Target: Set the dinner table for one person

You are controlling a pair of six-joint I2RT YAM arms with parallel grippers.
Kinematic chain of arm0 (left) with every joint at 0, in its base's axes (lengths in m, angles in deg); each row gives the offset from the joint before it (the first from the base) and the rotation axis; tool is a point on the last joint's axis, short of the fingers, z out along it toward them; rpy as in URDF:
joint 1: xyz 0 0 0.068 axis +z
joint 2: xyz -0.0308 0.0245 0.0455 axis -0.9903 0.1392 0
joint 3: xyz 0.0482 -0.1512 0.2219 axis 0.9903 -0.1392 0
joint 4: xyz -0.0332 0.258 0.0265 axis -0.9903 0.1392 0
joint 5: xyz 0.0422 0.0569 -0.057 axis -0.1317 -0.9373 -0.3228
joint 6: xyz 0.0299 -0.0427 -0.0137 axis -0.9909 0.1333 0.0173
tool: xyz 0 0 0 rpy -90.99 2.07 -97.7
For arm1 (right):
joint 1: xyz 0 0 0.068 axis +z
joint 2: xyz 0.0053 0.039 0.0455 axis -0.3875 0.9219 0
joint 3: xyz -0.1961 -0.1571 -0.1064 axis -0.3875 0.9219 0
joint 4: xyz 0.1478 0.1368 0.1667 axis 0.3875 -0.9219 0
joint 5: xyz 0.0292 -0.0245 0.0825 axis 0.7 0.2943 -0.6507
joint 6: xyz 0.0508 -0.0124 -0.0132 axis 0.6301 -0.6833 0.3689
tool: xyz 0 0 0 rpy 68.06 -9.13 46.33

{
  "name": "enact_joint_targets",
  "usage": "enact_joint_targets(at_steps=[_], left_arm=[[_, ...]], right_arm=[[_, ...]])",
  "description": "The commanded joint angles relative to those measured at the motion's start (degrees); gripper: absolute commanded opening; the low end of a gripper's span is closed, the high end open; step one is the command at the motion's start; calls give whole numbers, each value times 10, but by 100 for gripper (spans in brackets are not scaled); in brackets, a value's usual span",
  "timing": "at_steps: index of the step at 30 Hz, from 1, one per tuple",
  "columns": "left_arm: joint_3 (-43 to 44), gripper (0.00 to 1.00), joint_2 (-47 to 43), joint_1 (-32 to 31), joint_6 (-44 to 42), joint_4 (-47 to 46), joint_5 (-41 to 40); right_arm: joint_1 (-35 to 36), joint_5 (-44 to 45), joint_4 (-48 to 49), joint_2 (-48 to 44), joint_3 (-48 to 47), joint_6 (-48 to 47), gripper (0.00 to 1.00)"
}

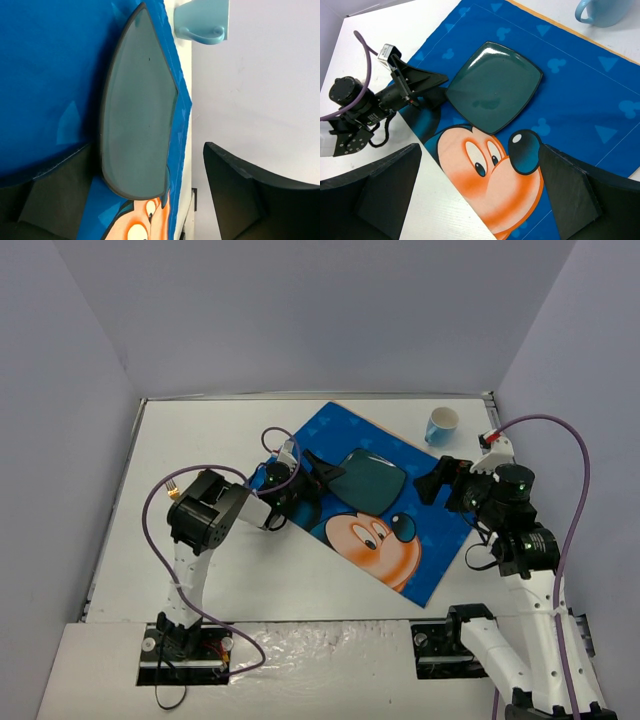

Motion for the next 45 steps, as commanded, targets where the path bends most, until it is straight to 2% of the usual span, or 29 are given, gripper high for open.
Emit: enact_joint_targets(at_steps=[1,2,4,9,13,19,23,28,33,37,45], left_arm=[[4,88,-63,3,-44,68,-11],[5,91,-70,3,-51,69,-14],[6,96,-93,3,-75,140,-24],[25,97,-160,4,-157,314,-68],[64,97,-226,3,-251,484,-125],[120,97,-314,4,-375,705,-213],[135,97,-384,10,-454,795,-279],[113,97,-456,52,-513,867,-298],[54,97,-528,110,-554,884,-306],[5,97,-562,125,-576,882,-328],[-30,97,-577,130,-586,865,-368]], right_arm=[[3,31,28,-5,-2,-11,100],[3,32,26,-5,-1,-12,100],[3,75,21,-3,-2,-12,100],[3,156,4,22,-15,6,100],[4,238,-2,84,-35,28,100],[4,300,8,202,-81,68,100],[6,345,38,289,-114,109,99],[7,379,82,398,-169,135,95],[17,407,114,509,-246,136,94],[18,434,120,580,-300,135,93],[19,475,121,704,-414,126,80]])
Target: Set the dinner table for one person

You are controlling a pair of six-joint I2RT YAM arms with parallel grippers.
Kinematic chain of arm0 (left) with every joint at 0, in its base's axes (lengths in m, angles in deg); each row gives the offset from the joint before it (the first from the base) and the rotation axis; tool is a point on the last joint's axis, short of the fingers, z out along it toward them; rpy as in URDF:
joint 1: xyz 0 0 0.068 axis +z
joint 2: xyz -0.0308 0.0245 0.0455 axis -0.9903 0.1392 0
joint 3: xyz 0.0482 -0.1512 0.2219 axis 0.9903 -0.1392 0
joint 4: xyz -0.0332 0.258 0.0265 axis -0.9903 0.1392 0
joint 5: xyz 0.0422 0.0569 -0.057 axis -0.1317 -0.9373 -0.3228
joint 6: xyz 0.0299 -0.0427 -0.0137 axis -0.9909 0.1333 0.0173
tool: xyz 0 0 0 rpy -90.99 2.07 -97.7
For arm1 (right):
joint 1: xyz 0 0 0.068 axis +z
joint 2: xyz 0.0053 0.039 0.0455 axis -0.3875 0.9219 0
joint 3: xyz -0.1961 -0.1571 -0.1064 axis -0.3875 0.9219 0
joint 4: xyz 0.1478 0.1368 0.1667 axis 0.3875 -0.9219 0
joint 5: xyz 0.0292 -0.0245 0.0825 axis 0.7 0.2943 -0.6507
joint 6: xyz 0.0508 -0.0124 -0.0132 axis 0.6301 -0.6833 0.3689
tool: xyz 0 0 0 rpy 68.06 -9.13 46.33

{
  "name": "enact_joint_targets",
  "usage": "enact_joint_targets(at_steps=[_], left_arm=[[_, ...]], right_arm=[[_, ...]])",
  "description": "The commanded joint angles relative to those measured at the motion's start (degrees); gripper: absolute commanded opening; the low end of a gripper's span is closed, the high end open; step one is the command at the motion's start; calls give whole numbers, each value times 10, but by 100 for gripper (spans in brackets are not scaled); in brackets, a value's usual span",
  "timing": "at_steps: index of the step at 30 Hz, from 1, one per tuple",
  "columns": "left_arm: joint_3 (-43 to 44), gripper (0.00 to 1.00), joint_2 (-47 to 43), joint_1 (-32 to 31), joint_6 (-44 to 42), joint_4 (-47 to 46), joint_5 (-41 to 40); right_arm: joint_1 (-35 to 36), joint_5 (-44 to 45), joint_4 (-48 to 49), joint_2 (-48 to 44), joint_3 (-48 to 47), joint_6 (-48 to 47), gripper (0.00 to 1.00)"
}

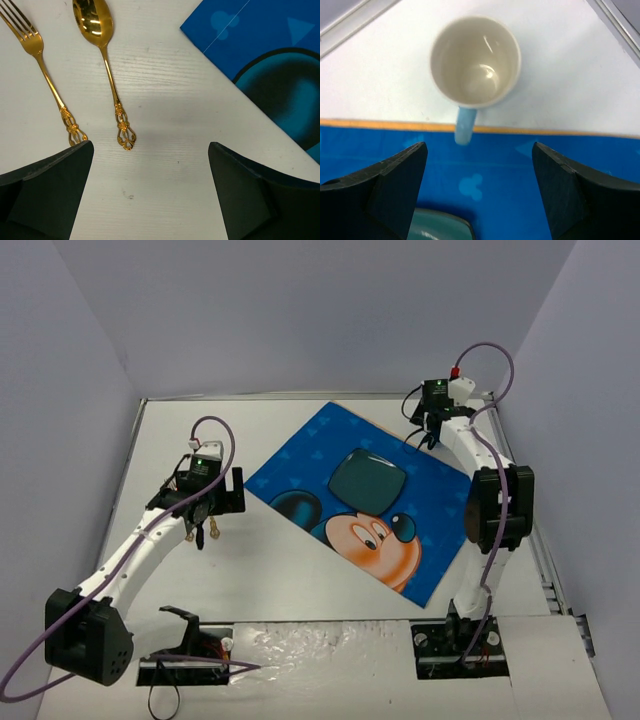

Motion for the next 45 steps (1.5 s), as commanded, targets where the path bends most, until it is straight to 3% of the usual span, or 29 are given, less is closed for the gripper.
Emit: enact_joint_targets(at_steps=[1,20,26,28,29,31,37,45], left_arm=[[12,97,-17,6,-21,-24,-36],[11,97,-15,17,-25,-27,-22],[10,97,-20,20,-25,-29,-22],[11,97,-20,21,-24,-29,-19],[11,97,-20,22,-24,-29,-17],[11,97,-22,23,-23,-29,-17],[11,97,-27,25,-22,-30,-15],[12,97,-51,21,-30,-25,-13]], right_arm=[[2,55,24,42,-71,-1,78],[-13,68,25,133,-111,15,43],[-16,73,27,116,-107,-17,22],[-19,65,30,105,-104,-33,10],[-21,60,31,99,-101,-39,9],[-23,51,37,80,-89,-64,0],[-26,24,96,-42,19,-157,0],[-48,-107,163,-274,209,-238,0]])
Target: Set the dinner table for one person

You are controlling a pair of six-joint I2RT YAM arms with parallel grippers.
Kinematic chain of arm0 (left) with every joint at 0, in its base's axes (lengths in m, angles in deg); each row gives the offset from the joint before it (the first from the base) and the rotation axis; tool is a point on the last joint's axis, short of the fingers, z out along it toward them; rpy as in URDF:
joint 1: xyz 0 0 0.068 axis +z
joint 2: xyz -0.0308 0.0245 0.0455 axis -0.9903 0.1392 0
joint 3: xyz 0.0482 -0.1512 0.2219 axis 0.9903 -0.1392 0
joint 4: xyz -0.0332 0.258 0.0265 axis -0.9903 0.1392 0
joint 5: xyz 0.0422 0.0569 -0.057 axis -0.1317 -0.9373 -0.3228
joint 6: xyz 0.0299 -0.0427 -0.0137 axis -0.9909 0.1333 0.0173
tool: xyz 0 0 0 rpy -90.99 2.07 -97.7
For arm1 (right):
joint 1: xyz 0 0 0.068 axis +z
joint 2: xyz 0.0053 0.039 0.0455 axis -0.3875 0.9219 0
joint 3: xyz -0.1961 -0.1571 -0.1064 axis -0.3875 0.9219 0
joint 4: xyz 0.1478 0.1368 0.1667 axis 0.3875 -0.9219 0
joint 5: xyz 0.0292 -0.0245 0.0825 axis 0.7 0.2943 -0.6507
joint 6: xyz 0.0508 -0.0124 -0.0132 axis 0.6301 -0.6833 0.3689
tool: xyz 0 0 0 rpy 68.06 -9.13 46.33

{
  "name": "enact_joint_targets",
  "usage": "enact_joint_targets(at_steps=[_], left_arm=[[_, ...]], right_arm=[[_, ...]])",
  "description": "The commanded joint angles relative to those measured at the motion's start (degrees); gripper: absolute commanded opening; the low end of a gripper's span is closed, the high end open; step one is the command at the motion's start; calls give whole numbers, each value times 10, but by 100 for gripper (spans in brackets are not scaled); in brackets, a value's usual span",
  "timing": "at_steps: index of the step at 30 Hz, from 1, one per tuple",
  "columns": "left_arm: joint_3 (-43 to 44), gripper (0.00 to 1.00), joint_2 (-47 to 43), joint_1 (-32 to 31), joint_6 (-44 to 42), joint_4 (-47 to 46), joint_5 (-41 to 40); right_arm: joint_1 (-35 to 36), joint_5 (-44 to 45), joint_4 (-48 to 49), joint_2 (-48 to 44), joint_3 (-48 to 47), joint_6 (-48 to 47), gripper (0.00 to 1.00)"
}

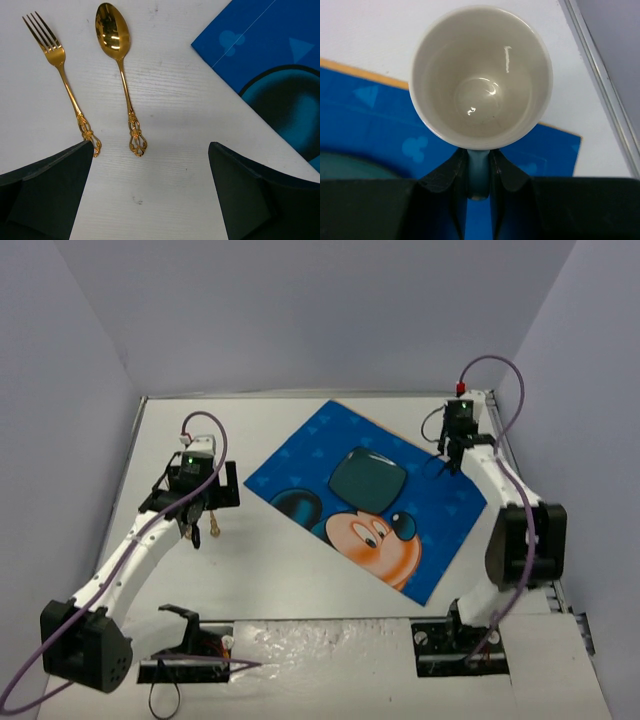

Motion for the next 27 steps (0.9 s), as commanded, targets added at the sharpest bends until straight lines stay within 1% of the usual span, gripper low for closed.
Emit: enact_joint_targets(at_steps=[1,4,7,11,15,21,27], left_arm=[[16,97,-29,1,-15,-16,-1],[22,97,-27,-9,-24,-13,-4],[26,97,-29,-21,-29,-10,-12],[25,97,-35,-40,-34,-6,-27],[25,97,-34,-49,-34,-5,-35],[27,97,-35,-50,-33,1,-43],[27,97,-38,-51,-32,2,-40]], right_arm=[[-19,-70,85,-179,66,-67,0],[-26,-104,83,-241,123,-74,0],[-65,-152,80,-294,184,-84,0],[-103,-221,66,-329,214,-106,0],[-120,-256,52,-328,224,-135,0],[-139,-288,48,-312,239,-169,0],[-149,-280,51,-283,236,-187,0]])
